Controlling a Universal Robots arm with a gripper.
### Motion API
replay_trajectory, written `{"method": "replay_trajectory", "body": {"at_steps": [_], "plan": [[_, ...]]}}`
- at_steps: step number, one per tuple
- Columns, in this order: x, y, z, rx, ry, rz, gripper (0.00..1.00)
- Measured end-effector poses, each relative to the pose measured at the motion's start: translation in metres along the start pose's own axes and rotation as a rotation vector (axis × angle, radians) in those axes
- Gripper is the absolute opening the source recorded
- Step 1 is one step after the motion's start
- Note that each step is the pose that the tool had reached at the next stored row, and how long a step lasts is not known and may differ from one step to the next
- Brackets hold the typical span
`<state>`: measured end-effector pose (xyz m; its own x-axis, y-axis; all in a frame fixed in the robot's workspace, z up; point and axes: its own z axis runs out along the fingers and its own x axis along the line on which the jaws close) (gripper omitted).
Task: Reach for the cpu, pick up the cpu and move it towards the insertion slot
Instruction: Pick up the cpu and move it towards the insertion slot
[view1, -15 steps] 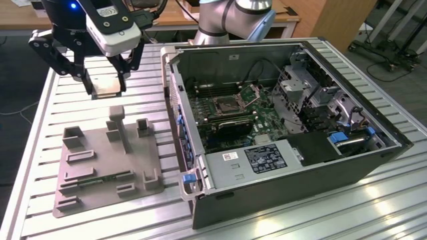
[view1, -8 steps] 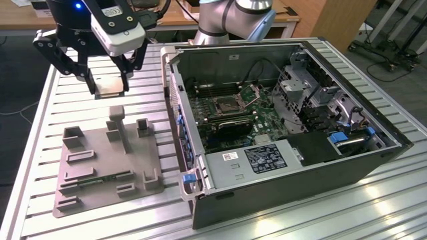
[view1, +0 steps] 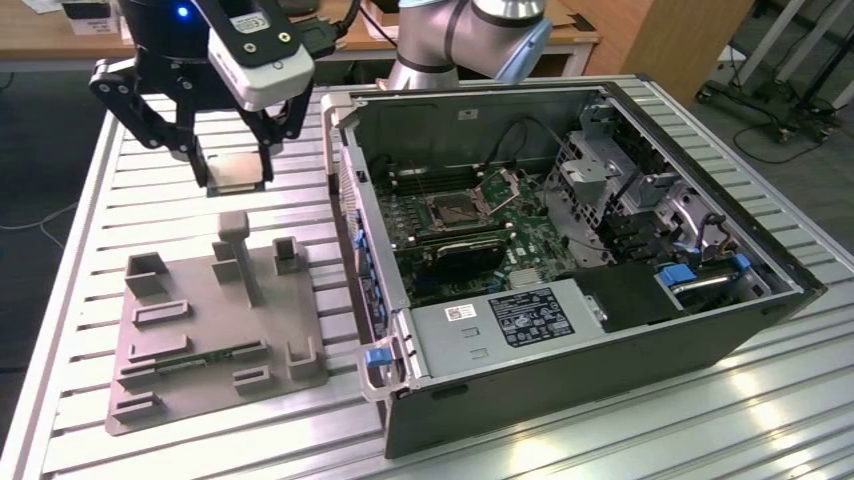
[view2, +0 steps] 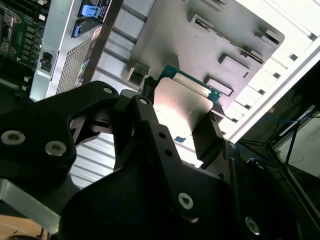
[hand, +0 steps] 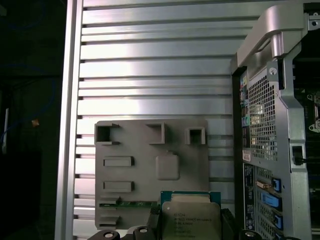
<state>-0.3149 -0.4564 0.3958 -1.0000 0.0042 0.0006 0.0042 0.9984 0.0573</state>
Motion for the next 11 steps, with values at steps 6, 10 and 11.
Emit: {"method": "replay_trajectory", "body": {"at_steps": [6, 10, 11], "plan": [[-0.0076, 0.0000, 0.0001, -0.0001, -0.0001, 0.000, 0.55], [-0.0113, 0.0001, 0.0000, 0.0000, 0.0000, 0.000, 0.55], [-0.0121, 0.0000, 0.0001, -0.0001, -0.0001, 0.000, 0.55]]}}
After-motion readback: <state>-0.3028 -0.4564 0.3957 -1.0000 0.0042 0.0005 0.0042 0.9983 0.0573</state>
